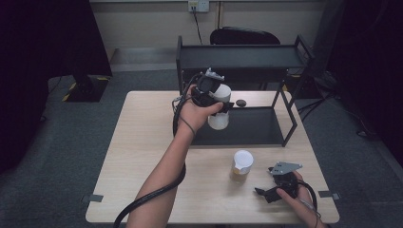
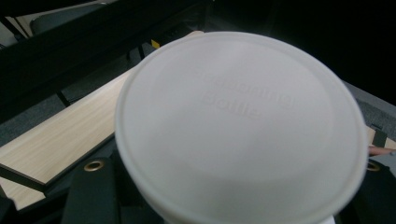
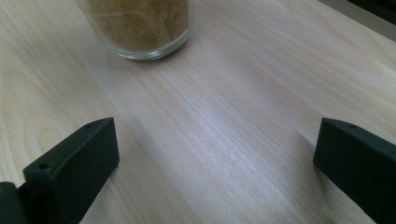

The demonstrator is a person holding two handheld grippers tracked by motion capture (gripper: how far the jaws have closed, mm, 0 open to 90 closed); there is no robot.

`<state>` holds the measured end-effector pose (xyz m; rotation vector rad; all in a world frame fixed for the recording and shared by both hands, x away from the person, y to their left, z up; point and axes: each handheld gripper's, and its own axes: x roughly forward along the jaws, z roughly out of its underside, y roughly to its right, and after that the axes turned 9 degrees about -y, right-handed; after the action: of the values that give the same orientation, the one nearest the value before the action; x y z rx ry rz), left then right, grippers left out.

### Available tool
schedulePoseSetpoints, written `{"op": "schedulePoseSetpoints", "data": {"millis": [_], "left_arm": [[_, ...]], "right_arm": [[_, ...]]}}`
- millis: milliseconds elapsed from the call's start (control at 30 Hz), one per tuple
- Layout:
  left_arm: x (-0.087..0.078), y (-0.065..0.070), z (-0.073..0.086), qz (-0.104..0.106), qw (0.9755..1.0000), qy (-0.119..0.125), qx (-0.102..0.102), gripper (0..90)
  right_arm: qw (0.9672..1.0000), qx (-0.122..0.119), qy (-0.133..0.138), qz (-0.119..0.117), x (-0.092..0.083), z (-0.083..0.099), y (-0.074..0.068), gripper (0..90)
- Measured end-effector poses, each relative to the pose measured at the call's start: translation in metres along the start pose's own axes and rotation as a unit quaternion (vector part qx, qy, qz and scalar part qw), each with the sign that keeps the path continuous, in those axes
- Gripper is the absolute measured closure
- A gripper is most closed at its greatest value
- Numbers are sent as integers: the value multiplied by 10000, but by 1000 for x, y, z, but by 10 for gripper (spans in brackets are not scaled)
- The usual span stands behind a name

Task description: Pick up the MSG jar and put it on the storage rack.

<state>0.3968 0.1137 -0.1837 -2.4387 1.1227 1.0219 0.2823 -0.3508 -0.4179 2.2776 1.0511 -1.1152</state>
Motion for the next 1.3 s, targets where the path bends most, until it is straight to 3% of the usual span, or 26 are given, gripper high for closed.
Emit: {"op": "schedulePoseSetpoints", "data": {"millis": [867,1300], "left_arm": [[-46,-7,-38,-342,9992,168,-104,346],[-64,-9,-57,-313,9990,287,-149,346]], "right_arm": [[10000,-2,-4,0,0,0,0,0],[10000,-2,-5,-1,0,0,0,0]]}}
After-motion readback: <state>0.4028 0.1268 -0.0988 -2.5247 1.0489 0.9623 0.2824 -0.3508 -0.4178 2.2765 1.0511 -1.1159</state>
